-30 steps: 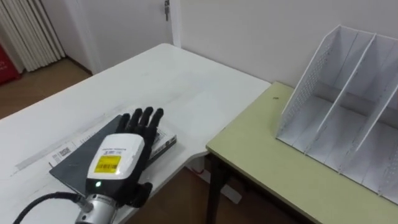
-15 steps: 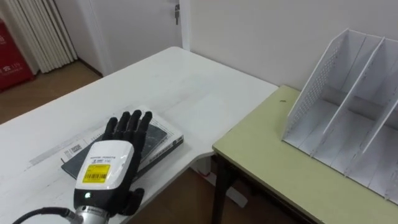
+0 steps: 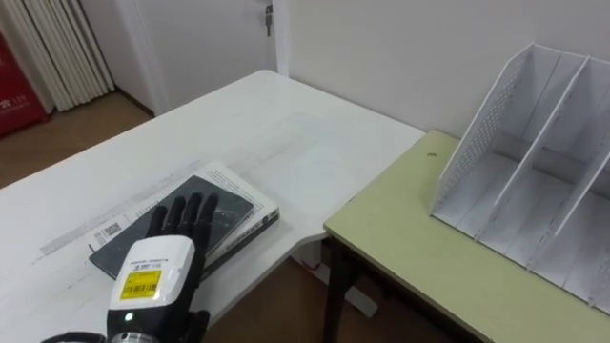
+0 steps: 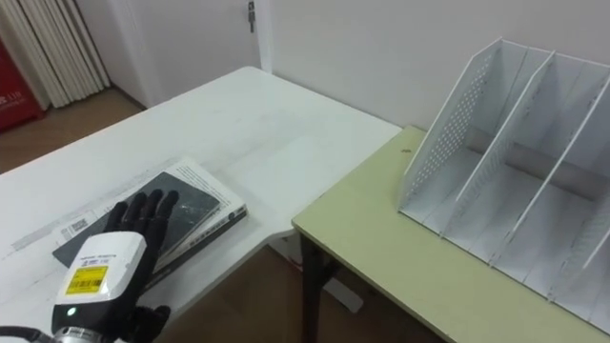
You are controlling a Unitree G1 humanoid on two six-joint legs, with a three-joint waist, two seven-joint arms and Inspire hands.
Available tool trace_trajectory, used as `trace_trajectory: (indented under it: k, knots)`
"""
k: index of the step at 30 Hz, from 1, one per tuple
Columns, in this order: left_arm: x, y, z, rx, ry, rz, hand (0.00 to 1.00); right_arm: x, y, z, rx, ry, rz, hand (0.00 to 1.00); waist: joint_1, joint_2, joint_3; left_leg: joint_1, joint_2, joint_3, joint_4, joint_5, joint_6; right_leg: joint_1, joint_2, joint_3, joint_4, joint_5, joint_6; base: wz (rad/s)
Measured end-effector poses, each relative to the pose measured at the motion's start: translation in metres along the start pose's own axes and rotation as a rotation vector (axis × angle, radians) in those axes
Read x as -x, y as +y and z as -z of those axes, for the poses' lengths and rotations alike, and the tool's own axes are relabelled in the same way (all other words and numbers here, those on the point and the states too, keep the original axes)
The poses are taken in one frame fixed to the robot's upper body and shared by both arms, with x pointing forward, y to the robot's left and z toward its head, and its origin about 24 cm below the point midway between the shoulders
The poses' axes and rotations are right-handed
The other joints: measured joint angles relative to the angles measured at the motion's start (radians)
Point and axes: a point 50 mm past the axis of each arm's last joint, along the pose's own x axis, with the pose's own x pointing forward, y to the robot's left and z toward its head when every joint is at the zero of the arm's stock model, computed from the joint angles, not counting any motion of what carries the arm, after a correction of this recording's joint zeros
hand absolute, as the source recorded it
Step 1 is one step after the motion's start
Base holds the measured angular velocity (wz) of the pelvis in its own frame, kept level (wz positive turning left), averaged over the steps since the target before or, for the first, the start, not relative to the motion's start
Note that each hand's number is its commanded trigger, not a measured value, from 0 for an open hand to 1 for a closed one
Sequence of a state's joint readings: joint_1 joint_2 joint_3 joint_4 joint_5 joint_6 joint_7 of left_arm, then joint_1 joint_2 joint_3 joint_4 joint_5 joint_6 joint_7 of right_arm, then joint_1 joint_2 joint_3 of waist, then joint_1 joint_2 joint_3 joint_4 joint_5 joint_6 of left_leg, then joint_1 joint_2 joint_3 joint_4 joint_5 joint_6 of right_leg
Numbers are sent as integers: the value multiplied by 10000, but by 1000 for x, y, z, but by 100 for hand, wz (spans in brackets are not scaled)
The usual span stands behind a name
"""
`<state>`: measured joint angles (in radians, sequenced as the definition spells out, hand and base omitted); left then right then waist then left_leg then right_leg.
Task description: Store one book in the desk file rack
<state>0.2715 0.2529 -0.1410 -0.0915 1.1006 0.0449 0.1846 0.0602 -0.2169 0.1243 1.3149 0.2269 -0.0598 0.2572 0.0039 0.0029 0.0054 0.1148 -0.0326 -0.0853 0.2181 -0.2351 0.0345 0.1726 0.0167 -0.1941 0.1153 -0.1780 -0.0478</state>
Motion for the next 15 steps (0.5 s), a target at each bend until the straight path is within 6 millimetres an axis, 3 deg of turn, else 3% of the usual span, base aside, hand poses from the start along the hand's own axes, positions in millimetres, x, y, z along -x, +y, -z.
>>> trace_trajectory:
  k: [5,15]
  knots:
    - [3,-5,4,79,271,244,0,0,0,-1,-102,143,21,0,9,-37,-22,9,-6,1,37,0,0,16,-3,-8,12,-18,1,0]
    - [4,-11,12,161,766,445,0,2,-5,6,-688,235,274,0,19,99,-101,22,9,-3,43,10,-17,22,12,-7,41,-26,-18,0]
